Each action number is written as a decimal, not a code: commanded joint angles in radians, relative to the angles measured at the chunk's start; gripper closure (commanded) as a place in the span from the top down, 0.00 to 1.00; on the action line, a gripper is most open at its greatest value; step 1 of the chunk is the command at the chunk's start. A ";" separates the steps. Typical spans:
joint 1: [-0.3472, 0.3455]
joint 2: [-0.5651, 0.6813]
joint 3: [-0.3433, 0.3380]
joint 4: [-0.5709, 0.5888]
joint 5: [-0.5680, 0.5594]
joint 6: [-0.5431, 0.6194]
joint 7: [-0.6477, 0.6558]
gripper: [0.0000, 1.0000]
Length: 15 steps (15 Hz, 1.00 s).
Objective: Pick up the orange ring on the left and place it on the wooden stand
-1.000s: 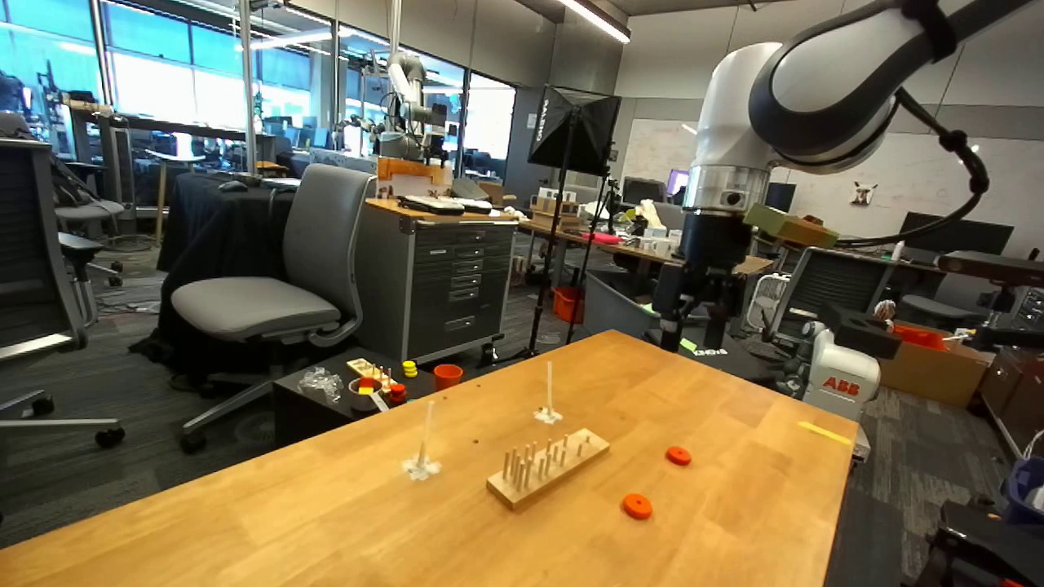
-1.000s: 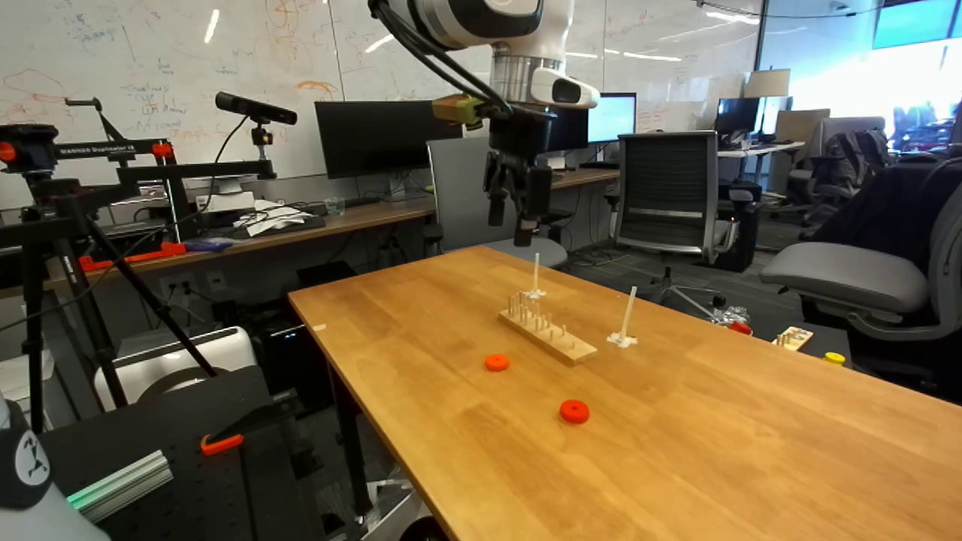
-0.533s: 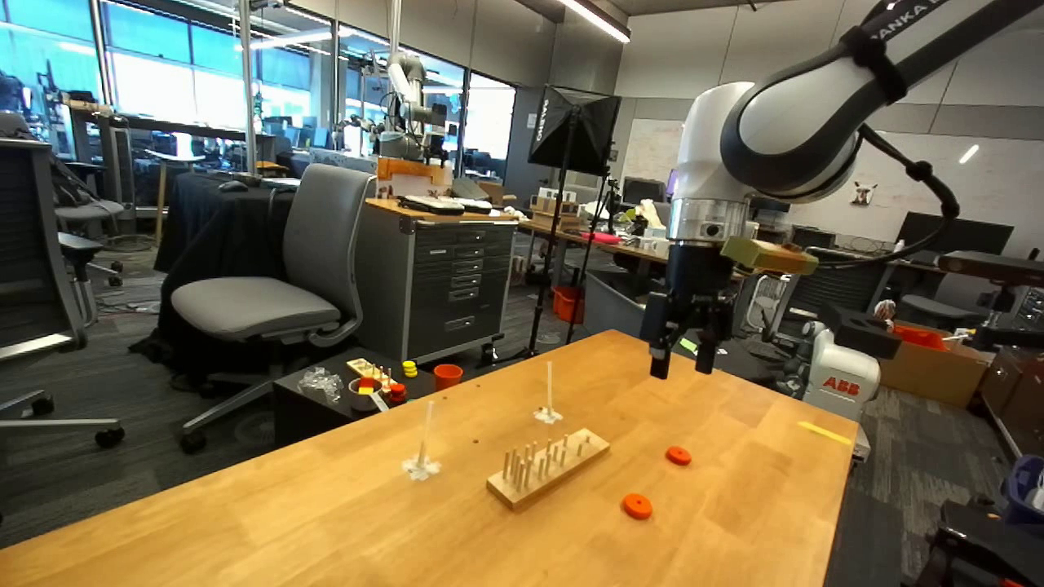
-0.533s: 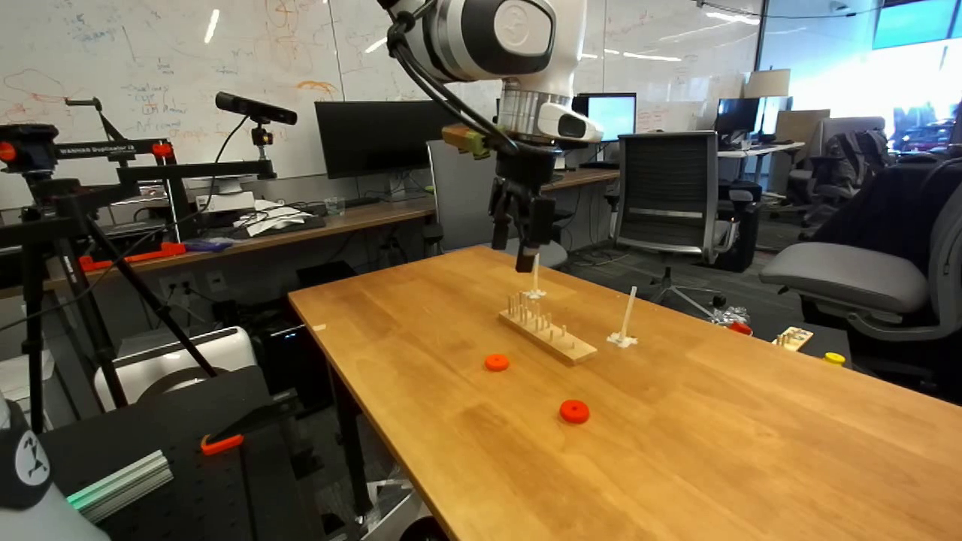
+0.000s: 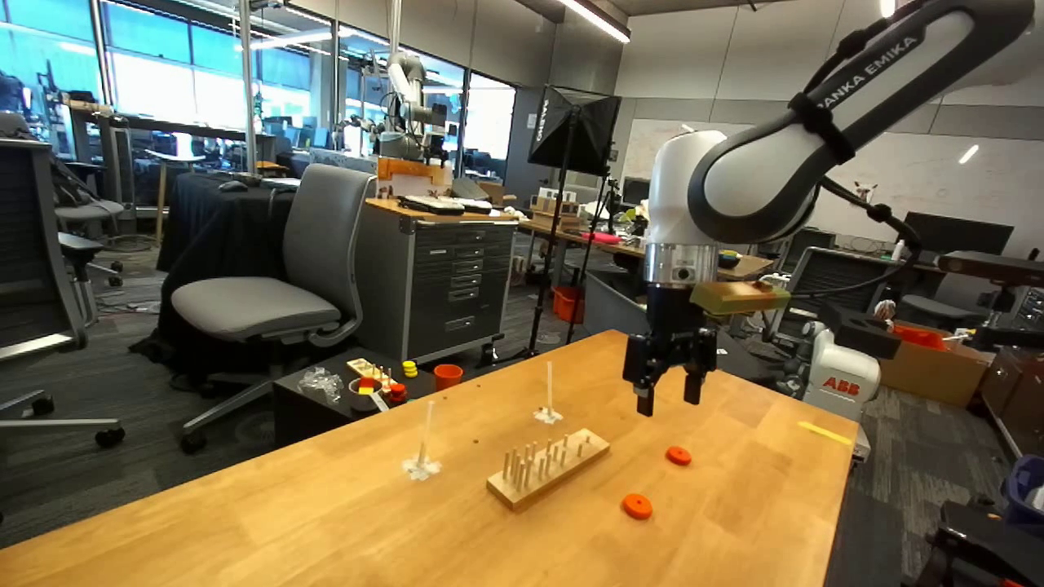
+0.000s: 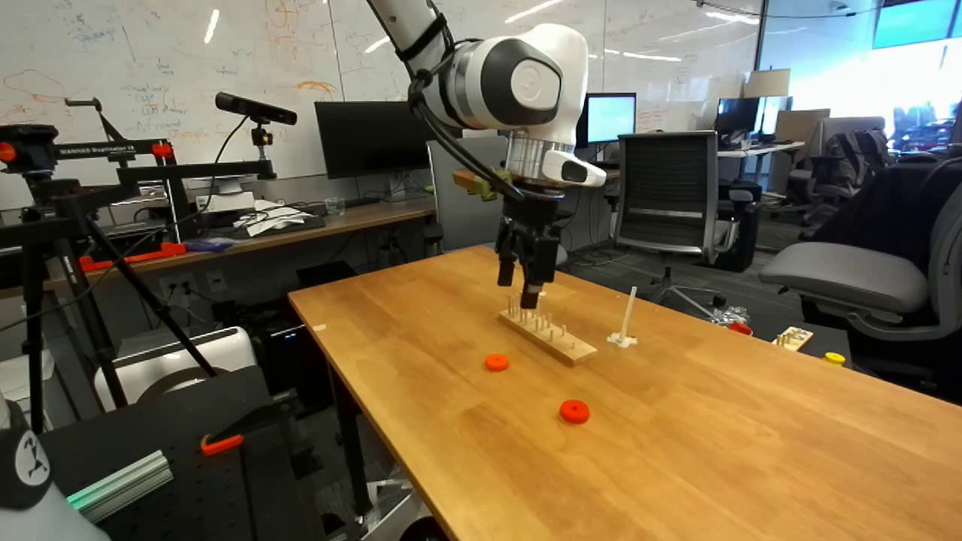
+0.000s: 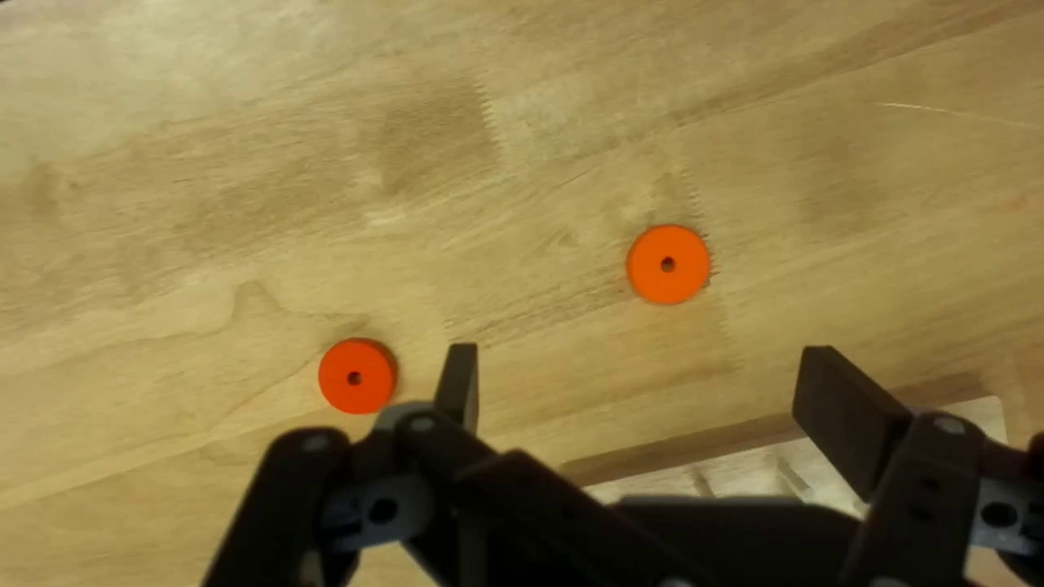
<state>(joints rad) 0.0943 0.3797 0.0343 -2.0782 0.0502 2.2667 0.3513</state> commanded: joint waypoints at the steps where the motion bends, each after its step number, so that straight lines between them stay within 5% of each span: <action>1: 0.040 0.087 -0.032 0.068 -0.054 -0.008 0.066 1.00; 15: 0.109 0.239 -0.049 0.103 -0.123 0.033 0.045 1.00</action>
<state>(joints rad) 0.1921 0.6120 -0.0128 -1.9826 -0.0610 2.2793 0.4155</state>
